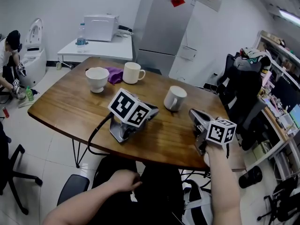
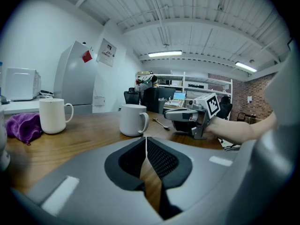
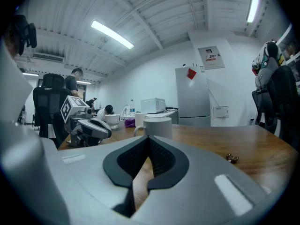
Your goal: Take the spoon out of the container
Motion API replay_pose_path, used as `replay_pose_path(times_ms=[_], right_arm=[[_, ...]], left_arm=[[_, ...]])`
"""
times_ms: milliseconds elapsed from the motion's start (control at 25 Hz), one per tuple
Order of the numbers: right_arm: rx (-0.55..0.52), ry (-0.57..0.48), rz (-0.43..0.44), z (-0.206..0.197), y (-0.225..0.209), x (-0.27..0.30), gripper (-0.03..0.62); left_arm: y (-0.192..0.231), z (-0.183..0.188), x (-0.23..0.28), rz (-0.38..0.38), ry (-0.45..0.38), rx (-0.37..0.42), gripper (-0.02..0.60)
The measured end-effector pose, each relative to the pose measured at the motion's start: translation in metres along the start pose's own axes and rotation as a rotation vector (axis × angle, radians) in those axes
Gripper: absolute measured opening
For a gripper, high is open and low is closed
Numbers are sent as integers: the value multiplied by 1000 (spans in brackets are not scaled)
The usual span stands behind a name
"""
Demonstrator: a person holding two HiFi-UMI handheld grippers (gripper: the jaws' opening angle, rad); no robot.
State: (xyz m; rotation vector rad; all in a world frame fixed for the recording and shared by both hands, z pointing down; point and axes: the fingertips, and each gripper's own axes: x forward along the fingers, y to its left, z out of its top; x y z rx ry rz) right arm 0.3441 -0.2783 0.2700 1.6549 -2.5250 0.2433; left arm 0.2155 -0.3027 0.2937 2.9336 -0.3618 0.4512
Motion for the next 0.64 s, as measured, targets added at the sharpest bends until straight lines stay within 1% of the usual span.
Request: replay_pose_path(times_ms=[640], right_arm=[[-2, -1, -4, 0, 2, -1, 2]], left_arm=[[0, 0, -1, -1, -3, 1, 12]])
